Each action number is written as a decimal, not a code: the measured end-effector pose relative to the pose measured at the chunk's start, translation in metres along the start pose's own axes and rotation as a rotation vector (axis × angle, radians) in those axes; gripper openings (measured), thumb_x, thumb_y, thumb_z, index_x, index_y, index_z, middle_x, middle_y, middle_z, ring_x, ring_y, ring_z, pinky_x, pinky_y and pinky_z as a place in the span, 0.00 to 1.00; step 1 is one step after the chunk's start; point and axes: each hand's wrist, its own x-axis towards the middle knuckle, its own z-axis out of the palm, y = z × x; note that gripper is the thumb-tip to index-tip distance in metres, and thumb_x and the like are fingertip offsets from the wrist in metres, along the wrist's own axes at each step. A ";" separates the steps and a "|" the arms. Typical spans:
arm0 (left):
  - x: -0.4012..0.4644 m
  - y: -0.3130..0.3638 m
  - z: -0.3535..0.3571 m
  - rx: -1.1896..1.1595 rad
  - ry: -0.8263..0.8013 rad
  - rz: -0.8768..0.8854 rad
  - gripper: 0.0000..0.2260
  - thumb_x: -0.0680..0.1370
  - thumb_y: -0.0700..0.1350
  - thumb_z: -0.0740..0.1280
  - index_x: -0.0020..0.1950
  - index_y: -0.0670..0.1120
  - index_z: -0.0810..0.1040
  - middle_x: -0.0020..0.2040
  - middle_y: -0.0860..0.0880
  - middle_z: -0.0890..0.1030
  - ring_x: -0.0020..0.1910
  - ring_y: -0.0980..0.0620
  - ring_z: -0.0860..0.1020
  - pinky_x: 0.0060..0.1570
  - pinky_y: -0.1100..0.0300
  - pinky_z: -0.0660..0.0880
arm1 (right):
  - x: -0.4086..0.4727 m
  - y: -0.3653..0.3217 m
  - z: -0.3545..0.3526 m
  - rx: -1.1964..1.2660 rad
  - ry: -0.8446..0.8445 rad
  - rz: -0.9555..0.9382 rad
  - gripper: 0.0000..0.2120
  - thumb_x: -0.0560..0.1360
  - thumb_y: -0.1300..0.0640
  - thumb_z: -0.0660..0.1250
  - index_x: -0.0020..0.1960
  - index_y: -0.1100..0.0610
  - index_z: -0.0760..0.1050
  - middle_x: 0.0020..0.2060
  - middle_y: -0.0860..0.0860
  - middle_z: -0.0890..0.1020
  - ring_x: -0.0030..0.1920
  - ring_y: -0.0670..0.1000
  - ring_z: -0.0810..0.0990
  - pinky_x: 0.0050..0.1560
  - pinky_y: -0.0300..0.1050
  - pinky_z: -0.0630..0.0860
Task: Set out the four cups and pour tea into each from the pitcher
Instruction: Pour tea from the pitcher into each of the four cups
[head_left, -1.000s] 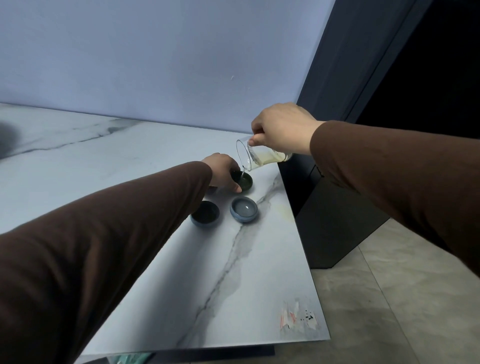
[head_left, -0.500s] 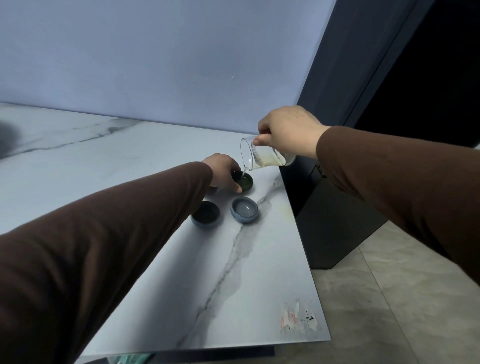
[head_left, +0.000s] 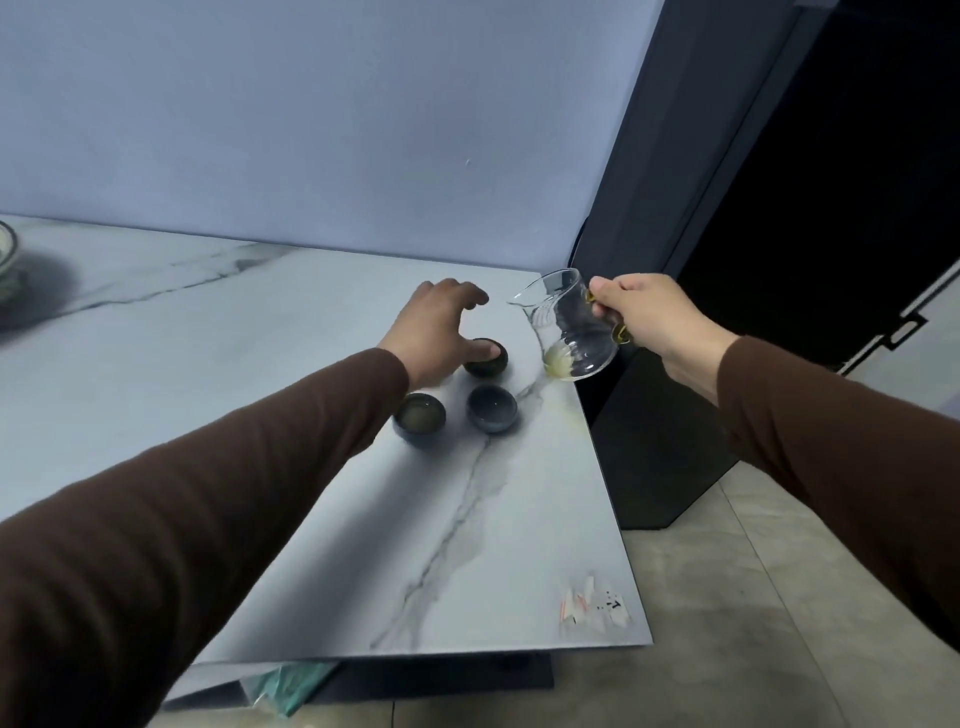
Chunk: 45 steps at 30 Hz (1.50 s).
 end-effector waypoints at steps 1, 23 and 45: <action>-0.011 0.005 0.003 0.012 0.004 0.008 0.28 0.70 0.53 0.76 0.68 0.49 0.74 0.61 0.50 0.76 0.62 0.47 0.70 0.59 0.56 0.69 | -0.004 0.002 -0.002 0.003 -0.006 -0.012 0.18 0.79 0.45 0.65 0.35 0.55 0.77 0.21 0.41 0.74 0.22 0.40 0.68 0.26 0.33 0.66; -0.045 0.009 0.062 0.502 -0.123 -0.105 0.27 0.68 0.66 0.70 0.56 0.46 0.78 0.54 0.46 0.79 0.61 0.42 0.69 0.53 0.52 0.69 | -0.026 0.002 -0.003 -0.626 -0.131 -0.285 0.17 0.78 0.41 0.63 0.37 0.51 0.77 0.32 0.47 0.79 0.35 0.46 0.75 0.32 0.43 0.63; -0.042 -0.002 0.055 0.408 -0.125 -0.099 0.29 0.66 0.65 0.72 0.61 0.52 0.79 0.54 0.51 0.81 0.59 0.45 0.69 0.54 0.51 0.71 | -0.027 -0.052 0.020 -1.036 -0.260 -0.613 0.16 0.78 0.41 0.64 0.37 0.51 0.71 0.30 0.45 0.71 0.40 0.55 0.73 0.36 0.45 0.63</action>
